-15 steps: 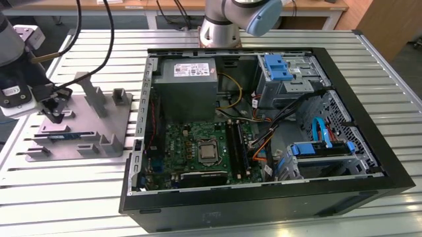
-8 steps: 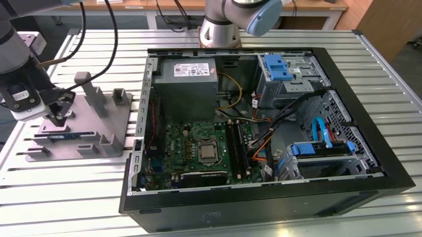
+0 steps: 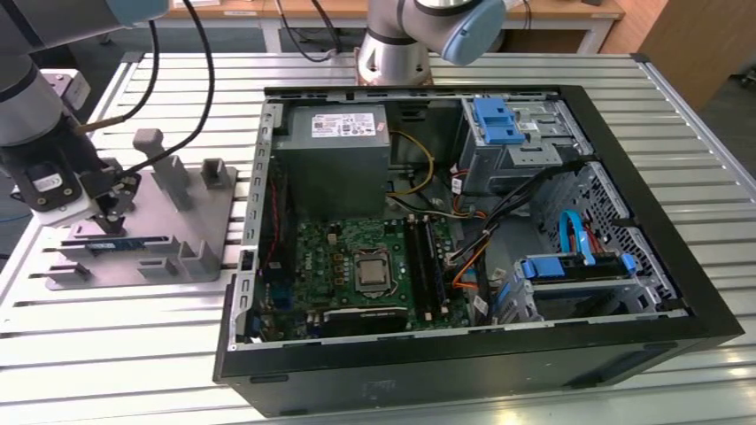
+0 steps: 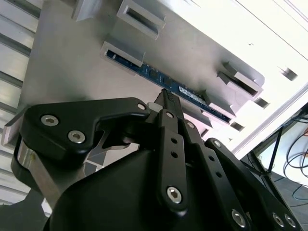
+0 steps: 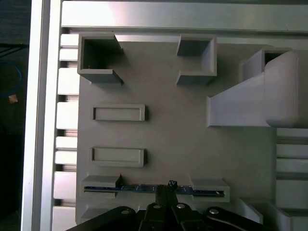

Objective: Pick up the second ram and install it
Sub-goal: 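Reach for the second ram, then pick up the second ram and move it above second insertion slot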

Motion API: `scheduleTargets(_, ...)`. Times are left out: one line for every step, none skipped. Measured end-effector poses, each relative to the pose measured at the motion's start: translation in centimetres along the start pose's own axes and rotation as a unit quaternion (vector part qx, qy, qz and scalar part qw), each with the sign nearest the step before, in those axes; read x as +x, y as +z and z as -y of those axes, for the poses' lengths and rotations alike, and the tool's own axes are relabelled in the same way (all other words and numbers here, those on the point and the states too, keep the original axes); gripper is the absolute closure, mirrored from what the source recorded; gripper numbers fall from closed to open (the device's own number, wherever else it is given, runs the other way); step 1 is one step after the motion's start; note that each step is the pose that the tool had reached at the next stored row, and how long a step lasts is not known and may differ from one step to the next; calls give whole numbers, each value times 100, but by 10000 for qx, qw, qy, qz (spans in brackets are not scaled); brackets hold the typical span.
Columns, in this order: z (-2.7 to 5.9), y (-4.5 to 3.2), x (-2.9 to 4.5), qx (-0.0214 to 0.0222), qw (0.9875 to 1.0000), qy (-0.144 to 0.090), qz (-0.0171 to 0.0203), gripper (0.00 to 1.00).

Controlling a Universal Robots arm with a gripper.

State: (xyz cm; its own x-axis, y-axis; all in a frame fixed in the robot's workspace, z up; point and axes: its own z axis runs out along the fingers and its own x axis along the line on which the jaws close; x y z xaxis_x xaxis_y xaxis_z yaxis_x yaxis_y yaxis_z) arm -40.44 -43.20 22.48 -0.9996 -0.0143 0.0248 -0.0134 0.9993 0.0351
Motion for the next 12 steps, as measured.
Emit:
scheduleTargets(0,-1,0,0,10000,0,-1,90)
scheduleTargets(0,-1,0,1,10000,0,-1,90)
scheduleTargets(0,1,0,0,10000,0,0,90)
scheduleTargets(0,3,0,0,10000,0,0,90)
scheduleTargets(0,3,0,0,10000,0,0,90)
scheduleTargets(0,3,0,0,10000,0,0,90)
scheduleTargets(0,3,0,0,10000,0,0,90)
scheduleTargets(0,3,0,0,10000,0,0,90)
scheduleTargets(0,4,0,0,10000,0,0,90)
scheduleTargets(0,4,0,0,10000,0,0,90)
scheduleTargets(0,4,0,0,10000,0,0,90)
scheduleTargets(0,4,0,0,10000,0,0,90)
